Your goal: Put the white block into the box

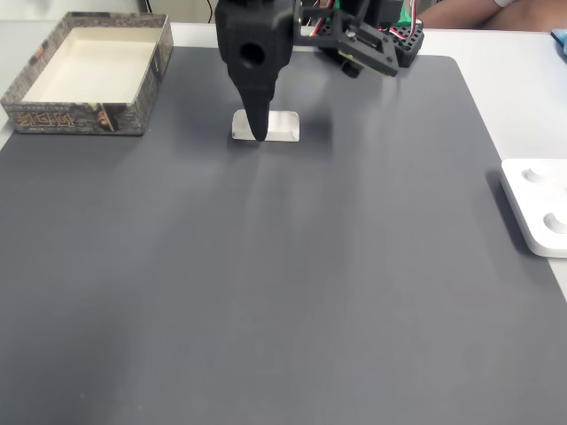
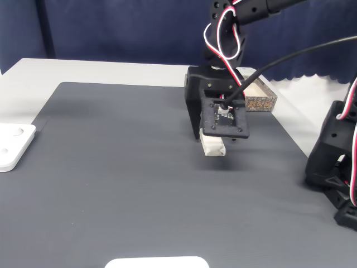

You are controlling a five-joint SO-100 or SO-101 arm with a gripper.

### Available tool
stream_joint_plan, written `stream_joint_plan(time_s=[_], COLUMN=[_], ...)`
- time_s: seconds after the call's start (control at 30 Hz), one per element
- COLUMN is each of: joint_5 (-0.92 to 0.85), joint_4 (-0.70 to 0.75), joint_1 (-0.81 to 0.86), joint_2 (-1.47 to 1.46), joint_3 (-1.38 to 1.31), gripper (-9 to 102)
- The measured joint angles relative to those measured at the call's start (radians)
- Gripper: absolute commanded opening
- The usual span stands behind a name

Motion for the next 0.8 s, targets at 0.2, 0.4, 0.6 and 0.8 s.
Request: stream_joint_plan(time_s=[0.2, 0.4, 0.6, 0.8], joint_5=[0.003, 0.005, 0.005, 0.011], joint_4=[-0.015, -0.032, -0.038, -0.054], joint_1=[0.000, 0.000, 0.000, 0.000], joint_2=[-0.006, -0.009, -0.009, -0.009], joint_3=[0.006, 0.018, 0.029, 0.037], gripper=[30, 30, 28, 20])
